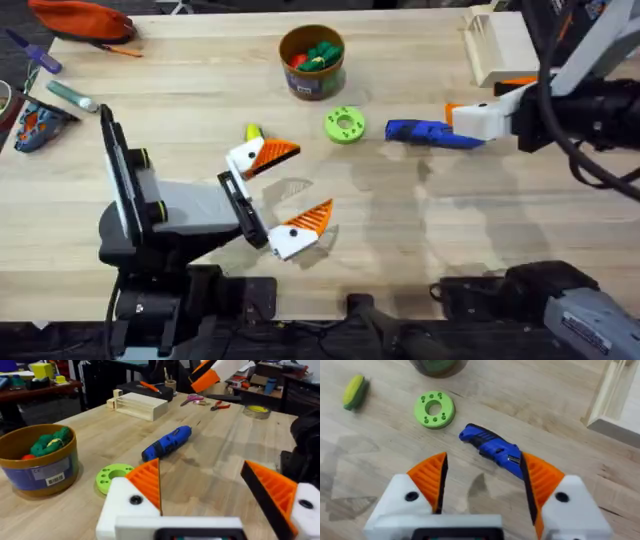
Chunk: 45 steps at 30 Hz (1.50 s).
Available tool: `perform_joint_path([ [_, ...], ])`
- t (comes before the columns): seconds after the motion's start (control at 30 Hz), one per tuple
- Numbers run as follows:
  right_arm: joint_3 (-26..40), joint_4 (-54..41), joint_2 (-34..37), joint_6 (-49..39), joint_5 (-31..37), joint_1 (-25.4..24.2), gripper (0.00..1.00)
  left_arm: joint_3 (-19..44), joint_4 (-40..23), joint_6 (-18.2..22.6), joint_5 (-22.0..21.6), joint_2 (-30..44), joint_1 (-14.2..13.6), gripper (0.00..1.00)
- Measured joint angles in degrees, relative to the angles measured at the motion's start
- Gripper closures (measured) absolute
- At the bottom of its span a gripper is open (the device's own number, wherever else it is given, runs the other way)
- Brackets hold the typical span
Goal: Pick up the gripper from the table and insert it into the empty holder that is missing its gripper. Then pick up a screw, insert it into the mounting hole, and use the screwdriver to tighten it. Finally, clean up the table by picking up the vegetable and placing it into the bucket.
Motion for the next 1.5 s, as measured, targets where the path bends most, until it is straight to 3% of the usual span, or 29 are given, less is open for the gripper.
perform_joint_path([
  [0.33,0.00,-0.01,0.00,0.01,0.00,0.00,0.207,0.00,0.03,-0.19,-0.08,0.01,0.00,0.015],
  [0.53,0.00,0.00,0.00,0.01,0.00,0.00,0.207,0.06,0.12,-3.09,-0.72,-0.01,0.00,0.015],
  [0.73,0.00,0.00,0.00,0.01,0.00,0.00,0.208,3.87,-5.57,-3.93,-5.63,-0.01,0.00,0.015],
  [0.97,0.00,-0.01,0.00,0.01,0.00,0.00,0.207,12.85,-11.94,-0.55,-10.54,5.09,0.00,0.015],
  [1.2,0.00,0.00,0.00,0.01,0.00,0.00,0.207,24.79,-19.47,4.25,-16.35,20.55,0.00,0.016],
  [1.4,0.00,-0.01,0.00,0.01,0.00,0.00,0.207,38.66,-26.77,5.42,-22.31,33.51,0.00,0.015],
  [1.5,0.00,-0.01,0.00,0.19,0.00,0.00,0.207,44.04,-27.28,5.52,-23.97,38.25,0.00,0.015],
])
